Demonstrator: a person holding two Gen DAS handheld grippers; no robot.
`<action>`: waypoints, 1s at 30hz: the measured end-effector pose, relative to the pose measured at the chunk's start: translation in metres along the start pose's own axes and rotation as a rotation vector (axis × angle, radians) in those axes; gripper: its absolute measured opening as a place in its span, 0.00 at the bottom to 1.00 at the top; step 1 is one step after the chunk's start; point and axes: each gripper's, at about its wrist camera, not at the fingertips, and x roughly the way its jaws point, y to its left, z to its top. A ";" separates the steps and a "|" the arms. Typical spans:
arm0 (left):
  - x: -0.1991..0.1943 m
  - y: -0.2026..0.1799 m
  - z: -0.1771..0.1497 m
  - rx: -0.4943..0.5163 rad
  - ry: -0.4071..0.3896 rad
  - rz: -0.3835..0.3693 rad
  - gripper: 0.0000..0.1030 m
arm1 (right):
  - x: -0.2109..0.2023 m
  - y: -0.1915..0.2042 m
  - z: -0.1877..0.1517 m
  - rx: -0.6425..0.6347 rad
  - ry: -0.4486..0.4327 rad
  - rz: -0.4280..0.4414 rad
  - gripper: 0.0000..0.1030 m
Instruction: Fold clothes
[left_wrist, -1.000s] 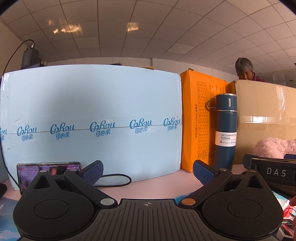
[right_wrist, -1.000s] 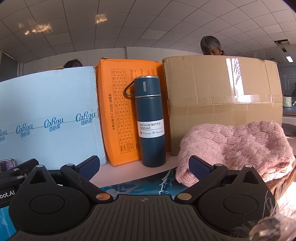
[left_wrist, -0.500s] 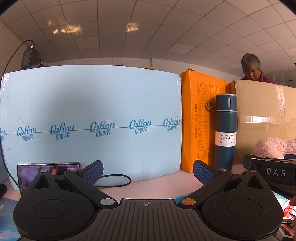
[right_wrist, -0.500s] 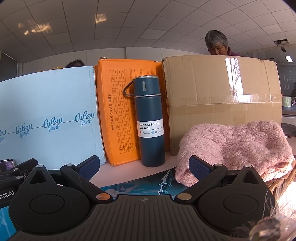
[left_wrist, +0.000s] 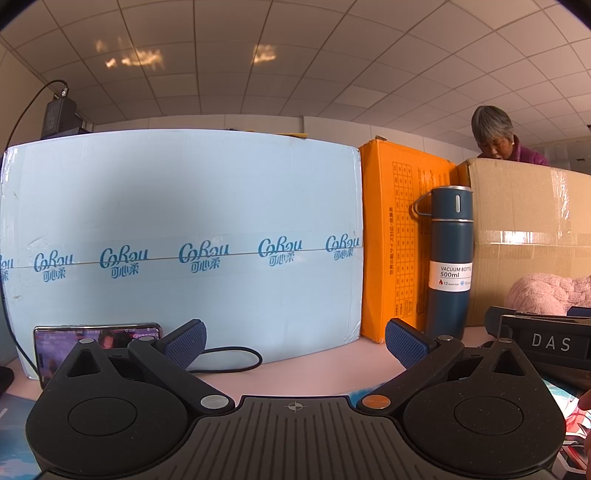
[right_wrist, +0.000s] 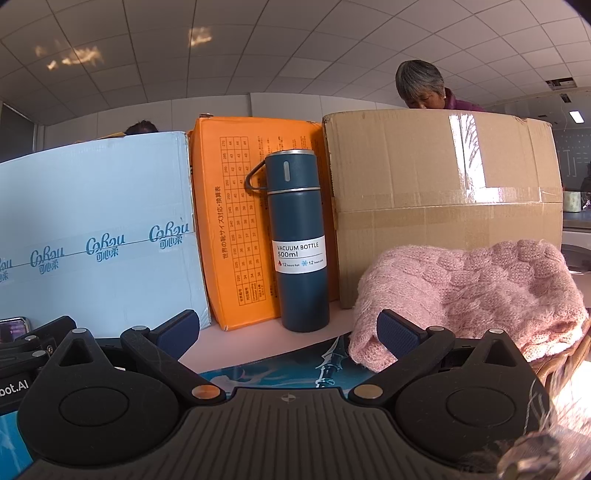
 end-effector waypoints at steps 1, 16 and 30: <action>0.000 0.000 0.000 0.000 0.000 0.000 1.00 | 0.000 0.000 0.000 0.000 0.000 0.000 1.00; 0.000 0.001 0.000 0.001 0.000 -0.002 1.00 | 0.000 0.000 0.000 0.004 -0.001 -0.003 1.00; 0.002 -0.001 0.000 0.001 0.000 -0.002 1.00 | -0.001 0.001 -0.001 0.007 -0.002 -0.006 1.00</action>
